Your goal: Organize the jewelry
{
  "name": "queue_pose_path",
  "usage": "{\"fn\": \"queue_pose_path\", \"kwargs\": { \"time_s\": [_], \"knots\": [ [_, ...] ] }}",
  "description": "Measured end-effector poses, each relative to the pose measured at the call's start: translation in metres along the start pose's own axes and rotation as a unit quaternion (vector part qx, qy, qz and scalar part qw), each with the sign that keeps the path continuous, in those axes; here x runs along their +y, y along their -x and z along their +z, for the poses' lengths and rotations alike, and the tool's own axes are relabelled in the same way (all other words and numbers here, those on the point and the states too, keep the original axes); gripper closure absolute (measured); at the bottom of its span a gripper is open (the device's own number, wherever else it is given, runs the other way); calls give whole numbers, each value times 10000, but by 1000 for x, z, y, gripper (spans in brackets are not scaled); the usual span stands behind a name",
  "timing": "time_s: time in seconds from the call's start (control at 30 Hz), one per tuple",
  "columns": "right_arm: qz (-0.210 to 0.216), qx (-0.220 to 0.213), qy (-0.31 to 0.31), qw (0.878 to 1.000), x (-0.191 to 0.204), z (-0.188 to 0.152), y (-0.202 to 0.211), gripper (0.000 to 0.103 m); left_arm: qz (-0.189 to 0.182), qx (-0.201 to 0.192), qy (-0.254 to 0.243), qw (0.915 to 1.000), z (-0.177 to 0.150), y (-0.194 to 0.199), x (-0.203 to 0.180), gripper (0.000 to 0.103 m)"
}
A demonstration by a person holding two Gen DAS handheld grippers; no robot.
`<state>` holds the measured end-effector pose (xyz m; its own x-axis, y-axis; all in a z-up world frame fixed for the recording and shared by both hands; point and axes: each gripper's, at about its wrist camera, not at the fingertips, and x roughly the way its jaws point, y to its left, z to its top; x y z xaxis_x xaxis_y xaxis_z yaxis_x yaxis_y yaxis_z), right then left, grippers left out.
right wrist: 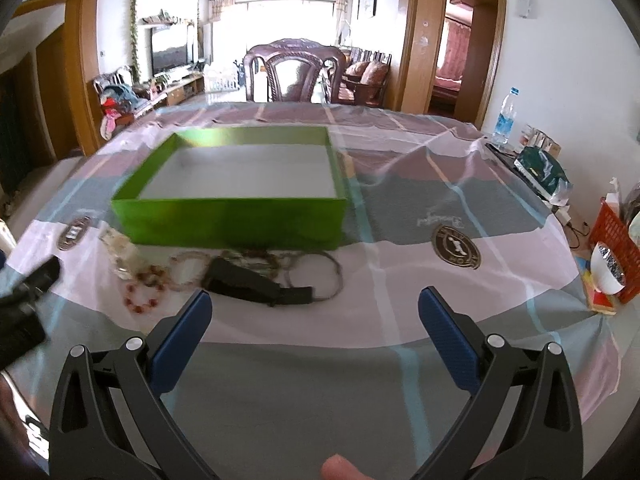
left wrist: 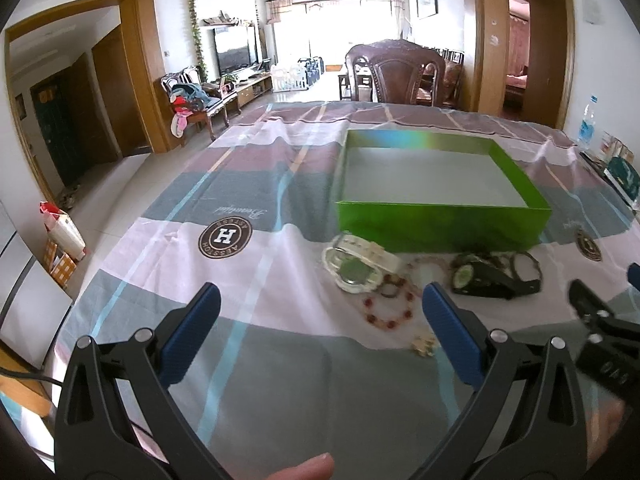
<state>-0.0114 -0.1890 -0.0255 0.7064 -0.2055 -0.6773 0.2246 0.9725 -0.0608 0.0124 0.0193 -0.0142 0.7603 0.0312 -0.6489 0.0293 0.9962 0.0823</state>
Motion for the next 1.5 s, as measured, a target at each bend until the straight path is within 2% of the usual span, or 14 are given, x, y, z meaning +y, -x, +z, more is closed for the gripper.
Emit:
{"fn": "queue_pose_path", "kwargs": {
  "time_s": [0.07, 0.2, 0.37, 0.8, 0.9, 0.97, 1.0, 1.1, 1.17, 1.2, 1.3, 1.33, 1.37, 1.5],
  "knots": [
    [-82, 256, 97, 9996, -7, -1, -17, 3, 50, 154, -28, 9999, 1, -12, 6, 3],
    [107, 770, 178, 9968, -14, -3, -44, 3, 46, 396, -116, 9991, 3, -39, 6, 4],
    [314, 746, 398, 9959, 0, 1, -54, 4, -82, 648, -157, 9977, 8, -59, 1, 13],
    [1066, 824, 1031, 9855, 48, 16, -84, 6, -142, 907, -368, 9951, 37, -108, -26, 5],
    [1193, 886, 1173, 9819, 56, 17, -93, 17, -203, 1009, -350, 9941, 39, -120, -28, 5],
    [1260, 996, 1221, 9794, 61, 17, -101, 31, -214, 1053, -345, 9936, 39, -124, -27, 5],
    [1317, 1060, 1234, 9778, 62, 16, -105, 34, -214, 1072, -343, 9934, 39, -126, -26, 6],
    [1517, 1029, 1264, 9749, 65, 15, -106, 47, -316, 1136, -305, 9926, 36, -128, -23, 15],
    [1588, 1003, 1287, 9737, 67, 14, -102, 59, -518, 1174, -252, 9914, 34, -126, -21, 30],
    [1624, 1000, 1270, 9734, 67, 14, -101, 62, -557, 1200, -258, 9909, 32, -125, -21, 35],
    [1616, 984, 1234, 9742, 66, 11, -94, 66, -680, 1288, -218, 9891, 26, -124, -19, 58],
    [1614, 968, 1218, 9745, 65, 9, -92, 66, -783, 1357, -137, 9875, 23, -124, -16, 70],
    [1614, 958, 1187, 9750, 63, 9, -90, 67, -861, 1390, -75, 9865, 21, -125, -13, 75],
    [1551, 938, 985, 9785, 51, 7, -83, 68, -967, 1369, 67, 9858, 16, -116, -1, 81]
  ]
}}
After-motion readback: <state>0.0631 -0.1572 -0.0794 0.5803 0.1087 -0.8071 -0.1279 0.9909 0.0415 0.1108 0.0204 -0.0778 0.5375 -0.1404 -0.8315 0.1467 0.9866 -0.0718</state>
